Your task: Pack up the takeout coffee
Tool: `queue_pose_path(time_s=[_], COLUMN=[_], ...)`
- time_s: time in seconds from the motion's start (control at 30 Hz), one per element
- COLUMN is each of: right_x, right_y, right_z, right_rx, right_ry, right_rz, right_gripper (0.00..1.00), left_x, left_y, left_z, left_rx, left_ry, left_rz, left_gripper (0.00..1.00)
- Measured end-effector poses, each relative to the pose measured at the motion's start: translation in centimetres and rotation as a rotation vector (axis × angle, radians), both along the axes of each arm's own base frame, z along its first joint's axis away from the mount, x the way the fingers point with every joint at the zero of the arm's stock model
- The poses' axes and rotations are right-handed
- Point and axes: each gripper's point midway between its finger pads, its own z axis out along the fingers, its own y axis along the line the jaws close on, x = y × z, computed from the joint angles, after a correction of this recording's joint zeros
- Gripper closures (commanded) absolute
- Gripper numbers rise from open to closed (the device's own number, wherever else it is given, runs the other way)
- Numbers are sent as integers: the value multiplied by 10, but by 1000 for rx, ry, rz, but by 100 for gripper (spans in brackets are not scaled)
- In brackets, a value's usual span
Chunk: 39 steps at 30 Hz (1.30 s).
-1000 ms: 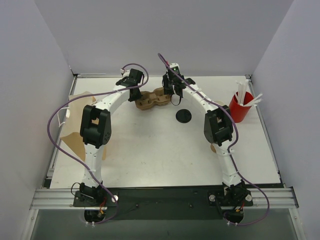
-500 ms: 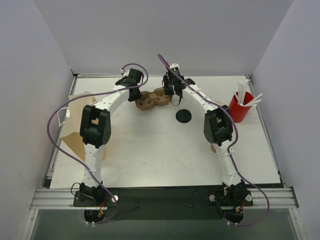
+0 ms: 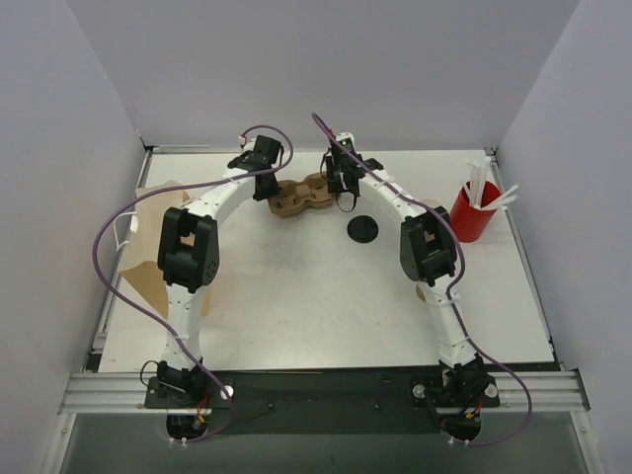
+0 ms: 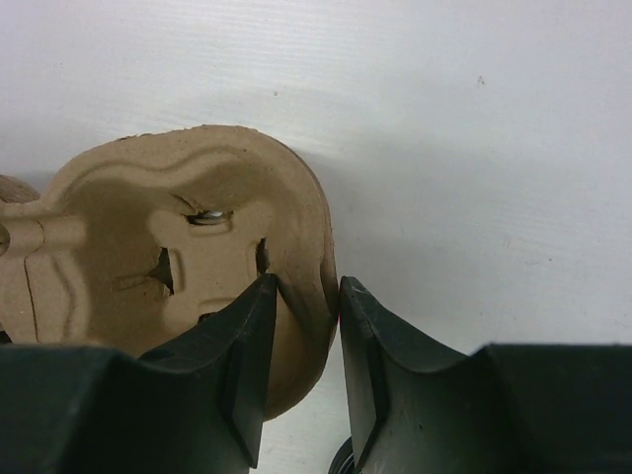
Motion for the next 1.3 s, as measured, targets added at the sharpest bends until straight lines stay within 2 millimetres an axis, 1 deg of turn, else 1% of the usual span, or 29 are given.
queue_pose_path(time_s=[0.17, 0.37, 0.5, 0.83, 1.3], right_x=[0, 1, 1, -2, -2], right_y=[-1, -3, -5, 0, -3], right_z=[0, 0, 1, -1, 4], right_rx=[-3, -17, -35, -58, -67], right_ry=[-1, -6, -14, -28, -40], right_rz=[-2, -7, -11, 2, -9], right_gripper=[71, 62, 63, 64, 64], left_x=[0, 0, 1, 1, 1], left_y=[0, -1, -1, -3, -4], left_z=[0, 0, 1, 2, 3], left_rx=[3, 4, 7, 12, 18], left_ry=[2, 1, 0, -1, -1], left_rz=[-11, -19, -29, -58, -77], left_gripper=[78, 84, 88, 90, 91])
